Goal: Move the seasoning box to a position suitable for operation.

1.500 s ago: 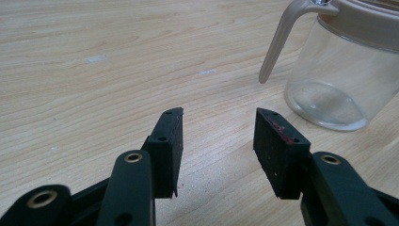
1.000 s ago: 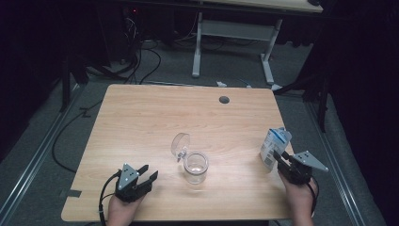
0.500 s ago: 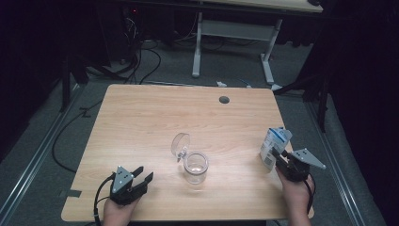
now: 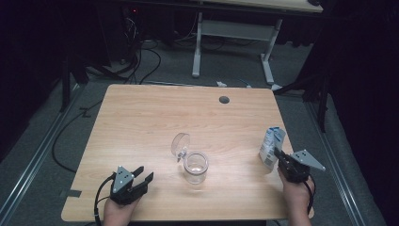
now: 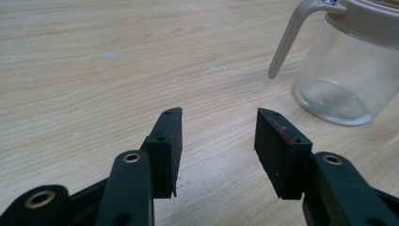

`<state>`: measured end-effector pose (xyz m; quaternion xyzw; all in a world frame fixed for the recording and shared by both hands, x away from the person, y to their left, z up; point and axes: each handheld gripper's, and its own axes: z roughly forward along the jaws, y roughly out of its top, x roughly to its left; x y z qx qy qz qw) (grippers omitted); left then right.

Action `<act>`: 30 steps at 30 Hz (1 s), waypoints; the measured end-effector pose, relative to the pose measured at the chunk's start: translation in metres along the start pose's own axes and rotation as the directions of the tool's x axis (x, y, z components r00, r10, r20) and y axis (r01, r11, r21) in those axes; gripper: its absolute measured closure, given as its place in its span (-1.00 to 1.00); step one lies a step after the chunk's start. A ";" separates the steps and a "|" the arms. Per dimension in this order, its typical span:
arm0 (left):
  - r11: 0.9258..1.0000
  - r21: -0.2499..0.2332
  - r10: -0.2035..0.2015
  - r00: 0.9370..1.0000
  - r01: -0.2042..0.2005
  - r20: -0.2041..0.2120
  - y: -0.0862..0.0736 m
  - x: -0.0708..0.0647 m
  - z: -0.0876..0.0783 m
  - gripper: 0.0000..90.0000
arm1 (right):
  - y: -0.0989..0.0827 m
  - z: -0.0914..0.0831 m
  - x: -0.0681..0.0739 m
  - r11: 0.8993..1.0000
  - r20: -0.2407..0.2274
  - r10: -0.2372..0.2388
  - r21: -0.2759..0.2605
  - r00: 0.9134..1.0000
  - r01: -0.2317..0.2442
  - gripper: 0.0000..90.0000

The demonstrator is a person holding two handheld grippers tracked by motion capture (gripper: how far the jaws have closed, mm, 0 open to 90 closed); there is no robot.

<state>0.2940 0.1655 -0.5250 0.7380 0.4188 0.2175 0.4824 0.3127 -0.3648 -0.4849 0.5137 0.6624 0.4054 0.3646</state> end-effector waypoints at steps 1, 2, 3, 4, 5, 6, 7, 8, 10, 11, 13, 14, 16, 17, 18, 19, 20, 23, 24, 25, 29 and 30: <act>1.000 -0.001 0.001 1.000 -0.001 0.001 0.000 0.000 0.000 0.16 | 0.000 0.000 0.000 1.000 -0.004 0.000 -0.001 1.000 0.000 0.96; 1.000 -0.002 0.001 1.000 -0.001 0.001 0.000 0.000 0.000 0.16 | 0.001 0.000 0.000 1.000 -0.010 -0.001 0.001 1.000 0.001 0.96; 1.000 -0.001 0.000 1.000 0.000 0.003 0.000 0.000 0.000 0.16 | 0.001 -0.001 0.001 1.000 -0.018 0.003 0.003 1.000 -0.003 0.96; 1.000 -0.002 0.001 1.000 -0.001 0.004 0.000 0.000 0.000 0.16 | 0.001 -0.001 0.000 1.000 -0.027 0.006 0.001 1.000 -0.006 0.97; 1.000 -0.003 0.001 1.000 -0.001 0.005 0.000 0.000 0.000 0.14 | 0.002 -0.002 0.000 1.000 -0.047 0.014 -0.001 0.999 -0.014 0.97; 1.000 -0.004 0.002 1.000 -0.002 0.007 0.000 0.000 0.000 0.14 | 0.002 -0.002 0.000 1.000 -0.047 0.014 -0.001 0.999 -0.014 0.97; 1.000 -0.005 0.002 1.000 -0.002 0.010 0.000 0.000 0.000 0.12 | 0.003 -0.003 0.001 1.000 -0.057 0.008 0.004 0.998 -0.008 0.97; 1.000 -0.005 0.002 1.000 -0.002 0.012 0.000 0.000 0.000 0.12 | 0.003 -0.003 0.001 1.000 -0.057 0.008 0.004 0.998 -0.008 0.97; 1.000 -0.007 0.003 1.000 -0.003 0.017 0.000 -0.001 0.000 0.11 | 0.004 -0.003 0.003 1.000 -0.066 0.005 0.005 0.998 -0.005 0.98; 1.000 -0.009 0.005 1.000 -0.004 0.022 0.000 -0.001 0.000 0.11 | 0.004 -0.004 0.003 1.000 -0.074 0.007 0.008 0.997 -0.006 0.98; 1.000 -0.013 0.009 1.000 -0.009 0.028 0.000 -0.002 0.000 0.10 | 0.006 -0.005 0.005 1.000 -0.093 0.013 0.007 0.996 -0.012 0.98; 1.000 -0.014 0.009 0.999 -0.008 0.034 0.000 -0.003 0.000 0.09 | 0.007 -0.006 0.006 1.000 -0.109 0.014 0.004 0.994 -0.013 0.98; 1.000 -0.018 0.008 0.999 -0.007 0.051 0.001 -0.003 0.000 0.07 | 0.009 -0.008 0.008 1.000 -0.132 0.019 0.004 0.991 -0.019 0.98; 1.000 -0.020 0.009 0.998 -0.008 0.057 0.001 -0.004 0.001 0.06 | 0.009 -0.008 0.009 1.000 -0.142 0.019 0.000 0.990 -0.019 0.98; 1.000 -0.022 0.012 0.998 -0.011 0.057 0.001 -0.004 0.000 0.06 | 0.010 -0.009 0.011 1.000 -0.150 0.020 -0.001 0.988 -0.020 0.98; 1.000 -0.025 0.012 0.998 -0.011 0.062 0.001 -0.004 0.001 0.05 | 0.011 -0.010 0.013 1.000 -0.157 0.012 -0.003 0.987 -0.013 0.98; 1.000 -0.027 0.010 0.997 -0.008 0.073 0.001 -0.004 0.001 0.04 | 0.012 -0.010 0.014 1.000 -0.163 0.013 -0.005 0.986 -0.014 0.98; 0.999 -0.036 0.010 0.996 -0.007 0.093 0.003 -0.005 0.002 0.01 | 0.013 -0.013 0.017 1.000 -0.190 0.016 -0.011 0.982 -0.019 0.98; 0.999 -0.039 0.010 0.995 -0.006 0.103 0.003 -0.006 0.002 0.01 | 0.013 -0.014 0.018 1.000 -0.202 0.020 -0.013 0.979 -0.024 0.98; 0.999 -0.044 0.011 0.993 -0.006 0.114 0.004 -0.006 0.004 0.00 | 0.014 -0.015 0.018 1.000 -0.212 0.022 -0.015 0.977 -0.025 0.98; 0.999 -0.048 0.017 0.987 -0.009 0.160 0.009 -0.009 0.011 -0.02 | 0.016 -0.021 0.024 0.999 -0.235 0.040 -0.017 0.971 -0.046 0.98; 0.999 -0.053 0.017 0.985 -0.008 0.169 0.009 -0.009 0.013 -0.02 | 0.017 -0.022 0.027 0.999 -0.234 0.042 -0.015 0.971 -0.046 0.98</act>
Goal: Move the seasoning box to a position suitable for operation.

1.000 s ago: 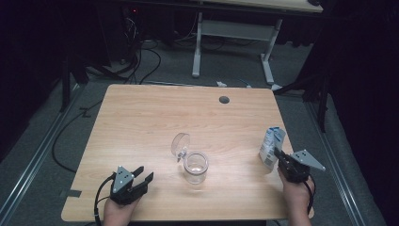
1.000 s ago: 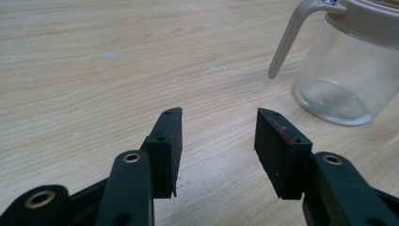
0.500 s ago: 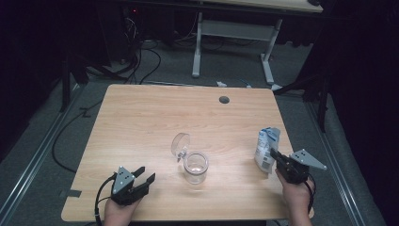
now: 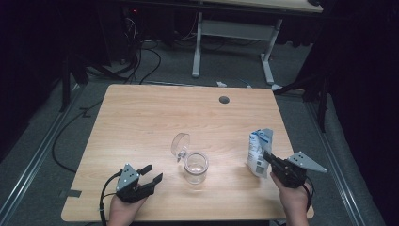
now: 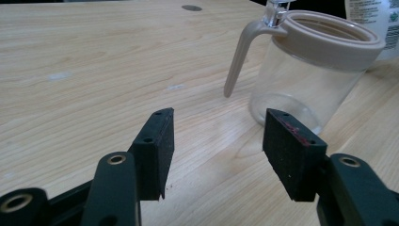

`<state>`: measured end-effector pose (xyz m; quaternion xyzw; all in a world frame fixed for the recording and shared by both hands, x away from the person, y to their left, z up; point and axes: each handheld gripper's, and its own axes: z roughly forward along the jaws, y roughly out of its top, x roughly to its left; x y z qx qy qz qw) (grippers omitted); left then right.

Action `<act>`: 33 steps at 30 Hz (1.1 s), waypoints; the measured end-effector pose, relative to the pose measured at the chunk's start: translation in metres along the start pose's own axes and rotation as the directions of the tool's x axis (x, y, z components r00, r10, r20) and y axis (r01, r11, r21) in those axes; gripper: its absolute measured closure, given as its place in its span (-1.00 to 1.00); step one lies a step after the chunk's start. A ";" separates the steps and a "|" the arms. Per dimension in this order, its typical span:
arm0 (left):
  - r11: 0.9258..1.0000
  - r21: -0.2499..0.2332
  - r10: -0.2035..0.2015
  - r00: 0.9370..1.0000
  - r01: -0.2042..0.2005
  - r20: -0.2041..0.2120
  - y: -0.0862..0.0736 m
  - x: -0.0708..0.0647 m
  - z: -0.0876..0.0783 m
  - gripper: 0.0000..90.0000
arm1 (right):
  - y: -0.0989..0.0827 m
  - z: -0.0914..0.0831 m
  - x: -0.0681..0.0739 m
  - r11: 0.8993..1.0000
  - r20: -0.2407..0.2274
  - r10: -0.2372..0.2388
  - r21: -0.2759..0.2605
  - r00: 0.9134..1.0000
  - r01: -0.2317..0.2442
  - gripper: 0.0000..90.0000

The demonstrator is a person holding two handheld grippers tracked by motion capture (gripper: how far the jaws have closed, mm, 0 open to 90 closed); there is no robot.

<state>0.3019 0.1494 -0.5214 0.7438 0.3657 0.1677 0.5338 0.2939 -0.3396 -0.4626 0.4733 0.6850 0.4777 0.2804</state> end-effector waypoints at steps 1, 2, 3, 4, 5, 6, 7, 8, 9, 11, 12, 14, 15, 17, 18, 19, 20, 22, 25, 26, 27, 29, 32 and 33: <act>1.000 -0.001 0.009 1.000 -0.009 0.006 0.001 -0.001 0.001 -0.02 | 0.001 0.000 0.004 1.000 0.003 -0.002 0.004 1.000 0.002 0.98; 1.000 0.003 0.029 1.000 -0.029 0.007 0.001 -0.002 0.002 -0.02 | 0.001 -0.001 0.007 1.000 0.007 -0.016 0.008 1.000 0.015 0.98; 0.999 0.002 0.040 0.999 -0.040 0.006 0.001 -0.003 0.003 -0.02 | 0.002 -0.001 0.011 1.000 0.011 -0.027 0.014 1.000 0.027 0.99; 0.999 0.005 0.044 0.999 -0.044 0.011 0.001 -0.003 0.004 -0.02 | 0.002 -0.001 0.014 0.999 0.017 -0.032 0.025 0.999 0.031 0.99; 0.999 0.005 0.040 0.999 -0.040 0.020 0.001 -0.003 0.004 -0.02 | 0.003 0.000 0.016 0.999 0.020 -0.034 0.035 0.999 0.034 0.99; 0.999 0.006 0.037 0.999 -0.037 0.029 0.000 -0.003 0.005 -0.02 | 0.003 0.000 0.018 0.998 0.020 -0.044 0.050 0.999 0.043 0.99; 0.999 0.008 0.042 0.998 -0.043 0.036 -0.001 -0.004 0.005 -0.02 | 0.004 0.000 0.019 0.997 0.021 -0.045 0.069 0.999 0.044 0.99; 0.999 0.007 0.043 0.998 -0.043 0.041 -0.001 -0.004 0.005 -0.02 | 0.006 0.000 0.020 0.995 0.020 -0.038 0.091 0.999 0.036 0.99; 0.999 0.008 0.049 0.998 -0.050 0.044 -0.002 -0.005 0.005 -0.02 | 0.007 0.000 0.020 0.994 0.022 -0.038 0.103 0.999 0.035 0.99; 0.999 0.002 0.054 0.997 -0.054 0.047 -0.002 -0.006 0.003 -0.03 | 0.011 0.000 0.022 0.990 0.021 -0.041 0.139 0.999 0.037 0.99; 0.999 -0.002 0.050 0.997 -0.050 0.051 -0.002 -0.006 0.003 -0.03 | 0.012 0.000 0.023 0.986 0.022 -0.046 0.159 0.999 0.042 0.99; 0.999 -0.010 0.044 0.997 -0.044 0.058 -0.003 -0.007 0.002 -0.03 | 0.017 -0.001 0.025 0.981 0.022 -0.057 0.186 0.998 0.051 0.99; 0.999 -0.008 0.054 0.997 -0.054 0.058 -0.002 -0.009 0.003 -0.03 | 0.019 -0.001 0.025 0.979 0.018 -0.058 0.199 0.998 0.053 0.98; 0.998 -0.006 0.064 0.996 -0.064 0.059 -0.002 -0.010 0.003 -0.03 | 0.023 -0.002 0.026 0.971 0.014 -0.066 0.230 0.998 0.062 0.98; 0.998 -0.006 0.062 0.996 -0.062 0.062 -0.003 -0.011 0.003 -0.03 | 0.025 -0.002 0.026 0.967 0.012 -0.073 0.244 0.997 0.068 0.98; 0.998 -0.005 0.060 0.996 -0.059 0.063 -0.003 -0.011 0.003 -0.03 | 0.028 -0.002 0.027 0.963 0.011 -0.079 0.259 0.997 0.073 0.98; 0.998 -0.006 0.058 0.996 -0.058 0.062 -0.003 -0.012 0.003 -0.03 | 0.030 -0.002 0.027 0.959 0.011 -0.083 0.272 0.997 0.076 0.98; 0.998 -0.007 0.058 0.996 -0.058 0.063 -0.003 -0.012 0.003 -0.03 | 0.035 -0.001 0.028 0.950 -0.001 -0.097 0.298 0.995 0.093 0.98; 0.999 -0.014 0.052 0.996 -0.051 0.071 -0.003 -0.012 0.003 -0.03 | 0.041 0.003 0.029 0.934 -0.012 -0.115 0.339 0.993 0.112 0.98; 0.998 -0.017 0.055 0.996 -0.054 0.071 -0.003 -0.012 0.003 -0.03 | 0.043 0.005 0.029 0.929 -0.019 -0.119 0.351 0.993 0.118 0.98; 0.998 -0.019 0.058 0.996 -0.057 0.071 -0.003 -0.012 0.003 -0.03 | 0.045 0.006 0.030 0.923 -0.027 -0.115 0.366 0.993 0.116 0.98; 0.998 -0.021 0.059 0.996 -0.057 0.072 -0.003 -0.012 0.002 -0.03 | 0.048 0.009 0.031 0.912 -0.037 -0.127 0.388 0.991 0.131 0.98; 0.998 -0.020 0.055 0.996 -0.054 0.071 -0.003 -0.011 0.001 -0.03 | 0.054 0.013 0.034 0.894 -0.051 -0.142 0.423 0.989 0.151 0.98; 0.999 -0.022 0.051 0.996 -0.049 0.070 -0.004 -0.011 0.001 -0.03 | 0.055 0.015 0.035 0.885 -0.059 -0.152 0.435 0.987 0.163 0.98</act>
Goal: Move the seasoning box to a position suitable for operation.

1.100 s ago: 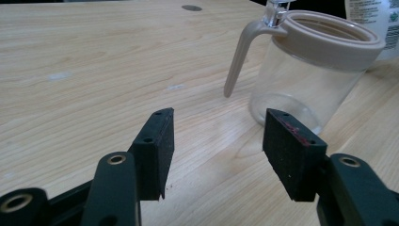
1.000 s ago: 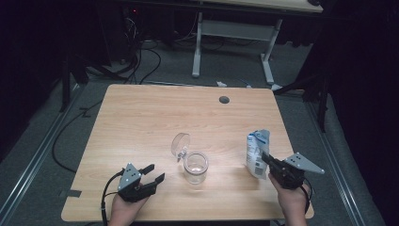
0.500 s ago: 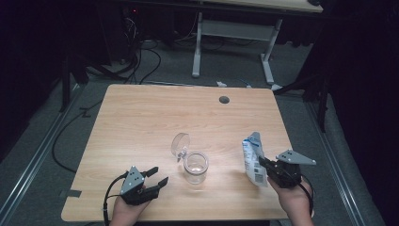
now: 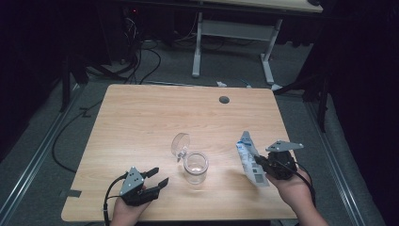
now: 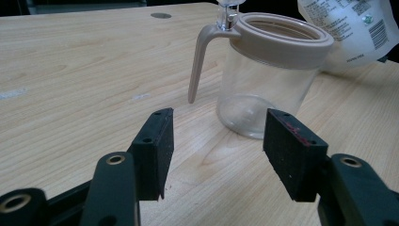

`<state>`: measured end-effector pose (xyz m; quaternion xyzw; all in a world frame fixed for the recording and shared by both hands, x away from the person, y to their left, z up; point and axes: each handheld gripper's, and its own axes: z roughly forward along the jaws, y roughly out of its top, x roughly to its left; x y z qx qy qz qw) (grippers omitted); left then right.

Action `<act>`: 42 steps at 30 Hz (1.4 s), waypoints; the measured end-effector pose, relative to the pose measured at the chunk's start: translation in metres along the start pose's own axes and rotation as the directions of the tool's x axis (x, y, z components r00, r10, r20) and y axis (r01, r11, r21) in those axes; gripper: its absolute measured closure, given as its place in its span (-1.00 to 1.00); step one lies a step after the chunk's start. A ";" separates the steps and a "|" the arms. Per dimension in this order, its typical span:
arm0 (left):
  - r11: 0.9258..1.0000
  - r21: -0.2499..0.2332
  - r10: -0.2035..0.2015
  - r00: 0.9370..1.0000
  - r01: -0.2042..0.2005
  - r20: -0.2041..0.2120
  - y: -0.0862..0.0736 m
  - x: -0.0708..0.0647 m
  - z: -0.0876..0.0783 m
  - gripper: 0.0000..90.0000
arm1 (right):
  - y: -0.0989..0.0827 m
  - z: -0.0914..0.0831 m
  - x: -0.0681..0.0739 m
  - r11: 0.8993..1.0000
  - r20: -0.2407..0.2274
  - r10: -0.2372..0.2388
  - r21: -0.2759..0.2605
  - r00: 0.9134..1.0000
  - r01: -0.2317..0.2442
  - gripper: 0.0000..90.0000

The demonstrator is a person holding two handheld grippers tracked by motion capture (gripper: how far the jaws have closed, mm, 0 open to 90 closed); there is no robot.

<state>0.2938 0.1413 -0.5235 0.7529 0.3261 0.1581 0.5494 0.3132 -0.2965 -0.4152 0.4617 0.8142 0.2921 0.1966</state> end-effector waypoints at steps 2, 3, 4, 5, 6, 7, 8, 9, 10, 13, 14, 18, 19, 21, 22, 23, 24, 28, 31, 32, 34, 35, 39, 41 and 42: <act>1.000 0.000 -0.003 1.000 0.003 0.001 0.000 0.000 -0.001 -0.03 | 0.004 0.001 0.002 1.000 -0.003 -0.011 0.023 1.000 0.011 0.98; 1.000 0.000 -0.003 1.000 0.003 0.001 0.000 0.000 -0.001 -0.03 | 0.005 0.001 0.002 0.999 -0.008 -0.019 0.034 1.000 0.019 0.98; 1.000 0.000 -0.003 1.000 0.003 0.000 0.000 0.000 -0.001 -0.03 | 0.007 0.001 0.003 0.999 -0.014 -0.028 0.044 1.000 0.028 0.98; 1.000 -0.001 -0.003 1.000 0.003 0.000 -0.001 0.000 -0.001 -0.03 | 0.009 0.001 0.004 0.998 -0.016 -0.031 0.052 0.999 0.032 0.98; 1.000 -0.001 -0.002 1.000 0.002 0.000 -0.001 0.000 -0.001 -0.03 | 0.010 0.001 0.004 0.998 -0.018 -0.031 0.062 0.999 0.032 0.98; 1.000 -0.002 -0.002 1.000 0.002 -0.001 -0.001 0.000 -0.002 -0.03 | 0.012 0.000 0.005 0.997 -0.023 -0.033 0.070 0.999 0.035 0.98; 1.000 -0.003 -0.001 1.000 0.001 -0.002 0.000 0.000 -0.002 -0.03 | 0.013 0.000 0.005 0.996 -0.025 -0.040 0.080 0.999 0.042 0.98; 1.000 -0.003 -0.002 1.000 0.002 -0.002 0.000 0.000 -0.002 -0.03 | 0.014 0.000 0.006 0.995 -0.027 -0.040 0.088 0.999 0.043 0.98; 1.000 -0.004 -0.002 1.000 0.002 -0.002 0.000 0.000 -0.002 -0.03 | 0.016 0.000 0.006 0.994 -0.029 -0.042 0.100 0.999 0.045 0.98; 1.000 -0.004 -0.001 1.000 0.001 -0.003 0.000 0.000 -0.003 -0.03 | 0.019 -0.001 0.006 0.991 -0.031 -0.048 0.122 0.998 0.051 0.98; 1.000 -0.004 -0.001 1.000 0.001 -0.003 -0.001 -0.001 -0.003 -0.03 | 0.020 -0.001 0.006 0.990 -0.031 -0.053 0.127 0.998 0.056 0.98; 1.000 -0.001 0.001 1.000 -0.001 -0.004 -0.001 0.000 -0.002 -0.03 | 0.024 -0.002 0.005 0.986 -0.030 -0.053 0.155 0.998 0.057 0.98; 1.000 -0.001 0.000 1.000 0.000 -0.004 -0.001 0.000 -0.002 -0.03 | 0.024 -0.003 0.005 0.984 -0.033 -0.058 0.164 0.998 0.063 0.98; 1.000 -0.002 0.000 1.000 0.000 -0.005 -0.001 0.000 -0.002 -0.03 | 0.025 -0.002 0.005 0.982 -0.035 -0.057 0.181 0.998 0.063 0.98; 1.000 -0.001 0.000 1.000 0.000 -0.005 -0.001 0.000 -0.002 -0.03 | 0.026 -0.002 0.005 0.979 -0.032 -0.065 0.191 0.997 0.070 0.98; 1.000 -0.002 0.001 1.000 -0.001 -0.005 -0.001 0.000 -0.002 -0.03 | 0.026 -0.002 0.006 0.978 -0.038 -0.067 0.197 0.997 0.073 0.98; 1.000 -0.003 0.000 1.000 0.000 -0.006 -0.001 0.000 -0.003 -0.03 | 0.026 -0.002 0.006 0.977 -0.044 -0.068 0.201 0.997 0.075 0.98; 1.000 -0.004 -0.001 1.000 0.001 -0.005 -0.001 -0.001 -0.003 -0.03 | 0.027 -0.001 0.007 0.972 -0.048 -0.062 0.223 0.997 0.071 0.99; 1.000 -0.003 0.001 1.000 -0.001 -0.003 -0.001 -0.002 -0.002 -0.03 | 0.028 -0.001 0.008 0.967 -0.048 -0.068 0.242 0.996 0.078 1.00; 1.000 -0.001 0.003 1.000 -0.003 -0.002 -0.001 -0.002 -0.002 -0.03 | 0.029 -0.001 0.008 0.966 -0.049 -0.067 0.246 0.997 0.077 1.00; 1.000 0.000 0.007 1.000 -0.007 -0.001 -0.001 -0.002 -0.002 -0.03 | 0.030 -0.001 0.008 0.964 -0.046 -0.068 0.256 0.997 0.078 1.00; 1.000 0.000 0.007 1.000 -0.007 -0.001 -0.001 -0.002 -0.002 -0.03 | 0.030 -0.002 0.007 0.962 -0.046 -0.068 0.263 0.997 0.078 1.00; 1.000 0.002 0.012 1.000 -0.012 0.000 -0.001 -0.003 -0.002 -0.03 | 0.032 -0.002 0.006 0.953 -0.039 -0.067 0.294 0.997 0.076 1.00; 1.000 0.003 0.009 1.000 -0.009 0.001 -0.002 -0.003 -0.002 -0.03 | 0.033 -0.001 0.006 0.946 -0.042 -0.073 0.313 0.997 0.082 1.00; 1.000 0.003 0.010 1.000 -0.010 0.001 -0.002 -0.003 -0.002 -0.03 | 0.033 -0.001 0.006 0.943 -0.040 -0.078 0.322 0.996 0.086 1.00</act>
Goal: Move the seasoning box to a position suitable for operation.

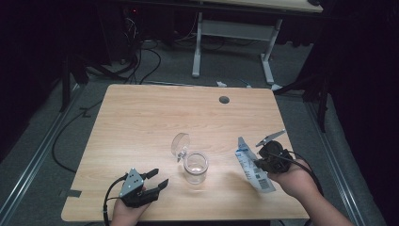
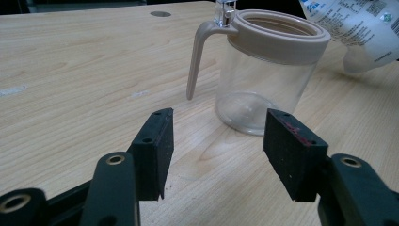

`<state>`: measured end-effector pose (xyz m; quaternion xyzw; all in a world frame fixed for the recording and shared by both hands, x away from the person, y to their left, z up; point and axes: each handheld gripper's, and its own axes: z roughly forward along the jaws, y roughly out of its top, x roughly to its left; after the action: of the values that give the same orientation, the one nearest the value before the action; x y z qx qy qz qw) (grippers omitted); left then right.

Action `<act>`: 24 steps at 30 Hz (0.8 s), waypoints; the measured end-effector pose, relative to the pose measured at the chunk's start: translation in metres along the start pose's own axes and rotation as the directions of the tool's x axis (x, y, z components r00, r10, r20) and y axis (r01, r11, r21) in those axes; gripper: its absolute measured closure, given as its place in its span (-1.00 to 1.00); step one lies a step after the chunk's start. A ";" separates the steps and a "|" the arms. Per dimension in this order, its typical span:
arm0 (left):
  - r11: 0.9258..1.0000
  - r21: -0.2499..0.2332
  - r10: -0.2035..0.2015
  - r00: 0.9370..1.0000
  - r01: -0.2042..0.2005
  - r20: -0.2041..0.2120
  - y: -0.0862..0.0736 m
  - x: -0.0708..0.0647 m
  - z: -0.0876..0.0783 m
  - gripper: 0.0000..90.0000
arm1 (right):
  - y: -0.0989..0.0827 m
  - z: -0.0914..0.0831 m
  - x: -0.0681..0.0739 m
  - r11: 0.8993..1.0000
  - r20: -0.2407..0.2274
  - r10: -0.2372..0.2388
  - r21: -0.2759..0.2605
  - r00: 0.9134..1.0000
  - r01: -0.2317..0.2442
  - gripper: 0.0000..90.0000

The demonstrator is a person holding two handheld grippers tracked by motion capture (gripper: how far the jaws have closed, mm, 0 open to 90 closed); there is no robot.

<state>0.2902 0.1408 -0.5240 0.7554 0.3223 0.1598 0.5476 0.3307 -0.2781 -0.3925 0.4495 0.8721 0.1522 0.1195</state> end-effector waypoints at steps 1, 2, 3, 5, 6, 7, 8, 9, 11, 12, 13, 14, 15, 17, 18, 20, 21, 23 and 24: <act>1.000 0.000 0.002 1.000 -0.002 0.000 0.000 0.000 0.000 -0.03 | 0.001 0.000 0.000 1.000 -0.001 -0.003 0.011 1.000 0.003 1.00; 1.000 0.000 0.004 1.000 -0.004 0.000 0.000 0.000 0.000 -0.03 | 0.001 0.000 0.000 1.000 -0.003 -0.002 0.020 1.000 0.003 1.00; 1.000 0.000 0.005 1.000 -0.005 0.000 0.000 0.000 0.000 -0.03 | 0.001 0.000 0.000 1.000 -0.005 -0.005 0.026 1.000 0.005 1.00; 1.000 -0.002 0.004 1.000 -0.004 0.000 0.000 0.000 0.000 -0.03 | 0.002 0.000 0.000 0.999 -0.007 -0.001 0.045 1.000 0.002 1.00; 1.000 -0.002 0.003 1.000 -0.003 0.000 0.000 0.000 0.000 -0.03 | 0.003 0.001 0.001 0.998 -0.011 -0.005 0.058 1.000 0.005 1.00; 1.000 -0.002 0.003 1.000 -0.003 0.000 0.000 0.000 0.000 -0.03 | 0.003 0.001 0.001 0.998 -0.011 -0.005 0.058 1.000 0.005 1.00; 1.000 -0.002 0.003 1.000 -0.003 0.001 0.000 0.000 0.000 -0.03 | 0.003 0.001 0.001 0.998 -0.012 -0.006 0.062 1.000 0.006 1.00; 1.000 -0.001 0.003 1.000 -0.003 0.000 0.000 0.000 0.000 -0.03 | 0.003 0.001 0.001 0.998 -0.013 -0.005 0.067 1.000 0.006 1.00; 1.000 -0.001 0.003 1.000 -0.003 0.000 0.000 0.000 0.000 -0.03 | 0.005 0.001 0.001 0.997 -0.015 -0.014 0.074 1.000 0.015 1.00; 1.000 -0.001 0.003 1.000 -0.003 0.000 0.000 0.000 0.000 -0.03 | 0.005 0.000 0.002 0.997 -0.016 -0.007 0.080 1.000 0.009 1.00; 1.000 -0.001 0.003 1.000 -0.003 0.001 0.000 0.000 0.000 -0.03 | 0.006 -0.001 0.002 0.997 -0.016 -0.010 0.080 1.000 0.012 1.00; 1.000 -0.001 0.004 1.000 -0.004 0.001 0.000 0.000 0.000 -0.03 | 0.007 -0.002 0.002 0.996 -0.016 -0.012 0.086 1.000 0.013 1.00; 1.000 -0.001 0.004 1.000 -0.004 0.001 0.000 0.000 0.000 -0.03 | 0.008 -0.003 0.002 0.996 -0.018 -0.014 0.086 1.000 0.015 1.00; 1.000 -0.001 0.006 1.000 -0.006 0.002 0.000 0.000 0.000 -0.03 | 0.010 -0.005 0.002 0.995 -0.021 -0.015 0.094 1.000 0.017 1.00; 1.000 -0.001 0.007 1.000 -0.007 0.002 0.000 0.000 0.000 -0.03 | 0.012 -0.006 0.001 0.995 -0.022 -0.025 0.100 0.999 0.027 1.00; 1.000 -0.001 0.008 1.000 -0.008 0.002 0.001 0.000 0.000 -0.03 | 0.013 -0.007 0.001 0.994 -0.022 -0.018 0.104 1.000 0.021 1.00; 1.000 -0.002 0.006 1.000 -0.006 0.002 0.000 0.000 0.000 -0.03 | 0.013 -0.007 0.001 0.994 -0.023 -0.016 0.105 1.000 0.019 1.00; 1.000 -0.002 0.006 1.000 -0.006 0.002 0.000 0.000 -0.001 -0.03 | 0.015 -0.008 0.001 0.994 -0.024 -0.017 0.112 1.000 0.019 1.00; 1.000 -0.002 0.007 1.000 -0.007 0.002 0.000 0.000 -0.001 -0.03 | 0.016 -0.008 0.001 0.993 -0.026 -0.021 0.117 0.999 0.023 1.00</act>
<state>0.2900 0.1411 -0.5233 0.7561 0.3192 0.1613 0.5481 0.3393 -0.2703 -0.3789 0.4442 0.8858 0.1051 0.0838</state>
